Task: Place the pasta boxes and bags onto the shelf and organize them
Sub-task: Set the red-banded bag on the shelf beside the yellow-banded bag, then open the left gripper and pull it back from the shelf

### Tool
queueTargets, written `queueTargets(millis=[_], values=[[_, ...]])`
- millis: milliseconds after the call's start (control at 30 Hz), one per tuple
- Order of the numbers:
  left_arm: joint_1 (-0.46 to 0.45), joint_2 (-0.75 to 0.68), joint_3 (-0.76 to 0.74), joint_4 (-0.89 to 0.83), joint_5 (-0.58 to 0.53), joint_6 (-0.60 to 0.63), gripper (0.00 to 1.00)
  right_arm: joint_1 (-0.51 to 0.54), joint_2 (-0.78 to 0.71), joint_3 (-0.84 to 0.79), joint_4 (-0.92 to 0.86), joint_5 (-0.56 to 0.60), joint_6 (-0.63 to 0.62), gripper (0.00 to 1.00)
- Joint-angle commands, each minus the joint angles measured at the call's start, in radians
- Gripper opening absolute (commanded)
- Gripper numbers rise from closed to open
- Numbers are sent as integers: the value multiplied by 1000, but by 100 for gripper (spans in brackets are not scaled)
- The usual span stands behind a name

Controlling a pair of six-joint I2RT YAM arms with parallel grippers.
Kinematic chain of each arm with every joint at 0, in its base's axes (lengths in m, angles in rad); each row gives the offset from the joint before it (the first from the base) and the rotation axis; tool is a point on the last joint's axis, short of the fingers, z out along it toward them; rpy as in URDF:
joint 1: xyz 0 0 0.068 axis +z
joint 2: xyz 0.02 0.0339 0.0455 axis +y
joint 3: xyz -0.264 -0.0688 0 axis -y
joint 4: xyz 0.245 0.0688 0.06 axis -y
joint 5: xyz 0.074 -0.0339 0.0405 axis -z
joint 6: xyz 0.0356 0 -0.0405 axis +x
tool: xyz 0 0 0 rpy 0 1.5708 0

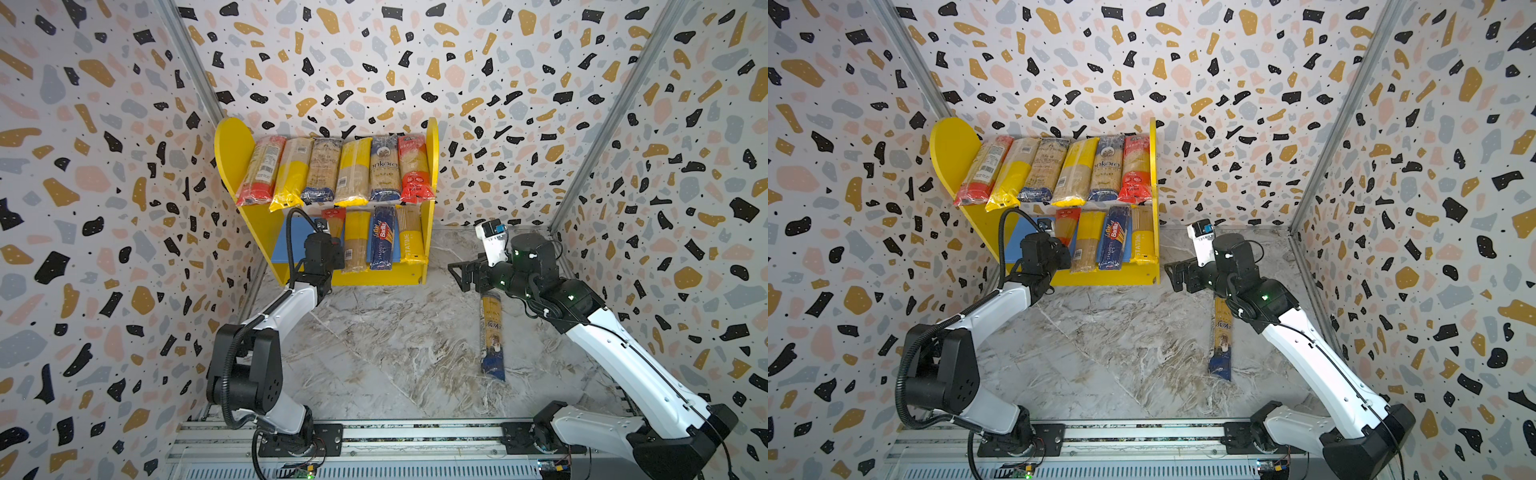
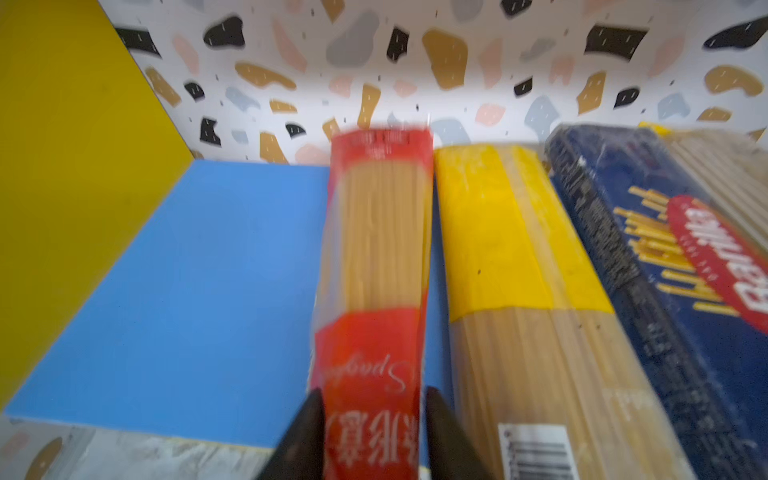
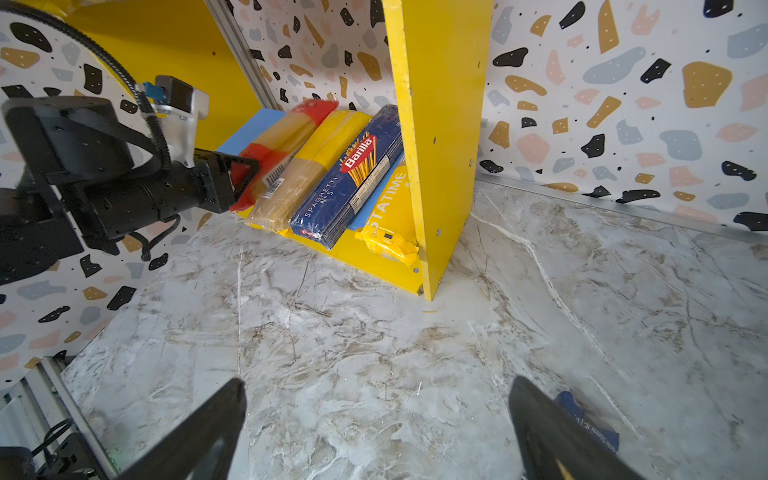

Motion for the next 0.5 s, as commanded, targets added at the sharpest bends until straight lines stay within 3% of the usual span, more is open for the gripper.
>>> queueTargets(millis=[0, 133, 467], values=[[4, -39, 50, 131, -9, -17, 68, -12, -9, 41, -5, -8, -13, 99], [4, -61, 43, 99, 9, -28, 79, -25, -16, 26, 1, -20, -16, 99], [1, -223, -137, 104, 48, -106, 81, -41, -45, -36, 25, -51, -4, 99]])
